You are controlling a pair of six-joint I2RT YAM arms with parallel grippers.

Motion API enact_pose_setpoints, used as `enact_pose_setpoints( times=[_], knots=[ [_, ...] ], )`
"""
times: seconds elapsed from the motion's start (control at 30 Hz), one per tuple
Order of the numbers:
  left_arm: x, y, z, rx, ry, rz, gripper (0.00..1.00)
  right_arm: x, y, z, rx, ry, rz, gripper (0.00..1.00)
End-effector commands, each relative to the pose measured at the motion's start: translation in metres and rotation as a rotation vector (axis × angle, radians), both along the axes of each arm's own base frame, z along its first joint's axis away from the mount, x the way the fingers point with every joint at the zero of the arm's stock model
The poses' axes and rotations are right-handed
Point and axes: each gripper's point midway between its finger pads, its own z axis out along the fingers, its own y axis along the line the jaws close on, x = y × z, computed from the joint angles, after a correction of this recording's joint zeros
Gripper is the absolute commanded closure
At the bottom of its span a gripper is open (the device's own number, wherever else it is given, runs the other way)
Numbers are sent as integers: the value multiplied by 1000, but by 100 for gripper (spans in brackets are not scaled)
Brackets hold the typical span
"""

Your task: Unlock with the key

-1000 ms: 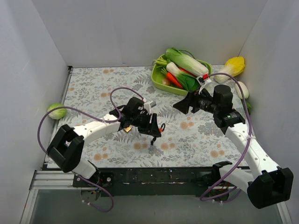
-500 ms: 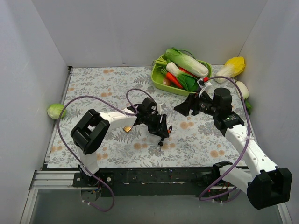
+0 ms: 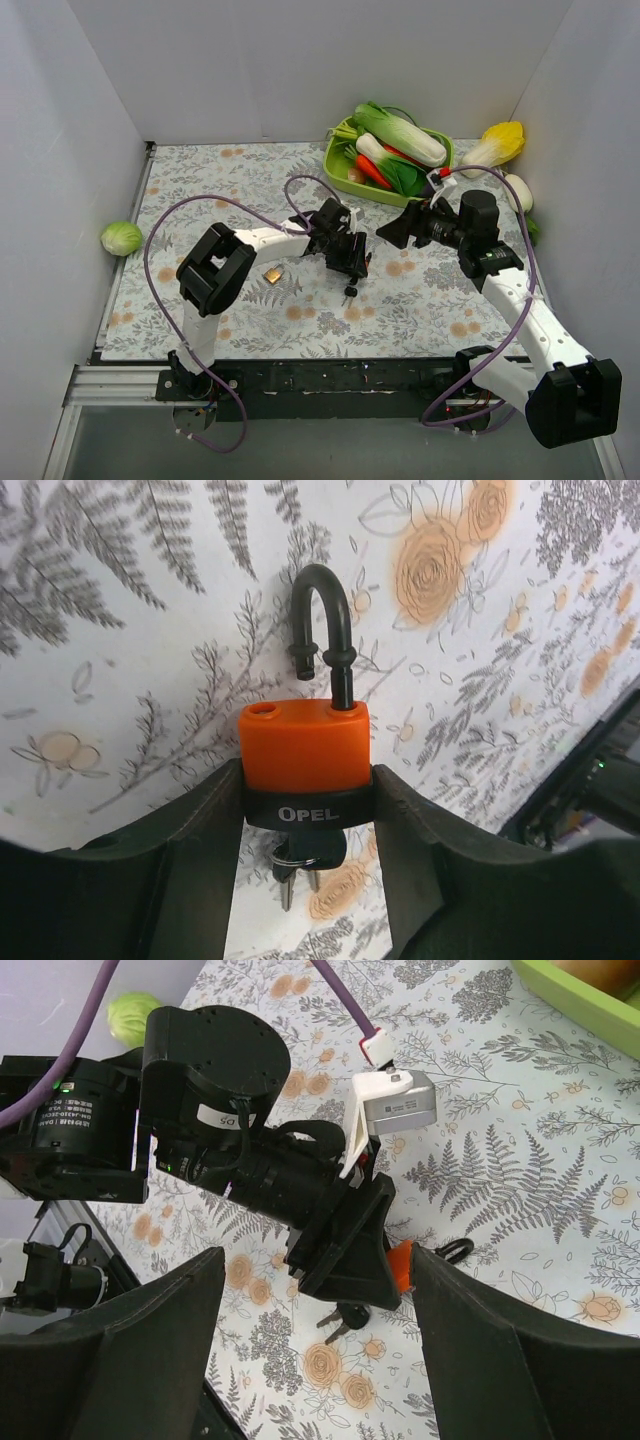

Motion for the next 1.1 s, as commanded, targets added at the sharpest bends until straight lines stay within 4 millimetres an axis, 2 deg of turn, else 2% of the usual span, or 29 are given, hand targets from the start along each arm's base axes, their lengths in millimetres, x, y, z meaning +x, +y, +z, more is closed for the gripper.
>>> enact_pose_setpoints(
  times=[0.0,0.17,0.23,0.3,0.33,0.4,0.53,0.57,0.63,0.7,0.8,1.07],
  knots=[
    [30,4,1,82,-124,31,100,6,-4,9,6,-52,-29,19],
    [48,16,-12,195,-191,38,100,9,-7,7,-4,-51,-43,19],
    [44,14,-11,167,-178,2,100,11,-8,4,-10,-46,-48,19],
    [36,4,-1,84,-165,-60,100,13,-9,1,-27,-65,-47,19],
    [31,4,-1,66,-154,-82,100,12,-9,-6,-35,-69,-39,19],
    [18,-3,14,-39,-125,-169,100,13,-8,-9,-35,-102,-3,18],
    [4,3,33,-159,-83,-240,100,8,0,-17,5,-118,94,17],
    [5,10,32,-169,-76,-234,100,8,1,-28,6,-95,106,17],
    [4,15,36,-190,-77,-243,100,11,1,-33,12,-97,116,18],
    [6,20,33,-184,-71,-240,100,16,1,-47,5,-76,116,17],
    [-3,22,32,-228,-29,-291,100,25,2,-60,-20,-69,136,18],
    [-17,22,61,-359,-54,-376,100,34,13,-97,-2,-13,222,19]
  ],
)
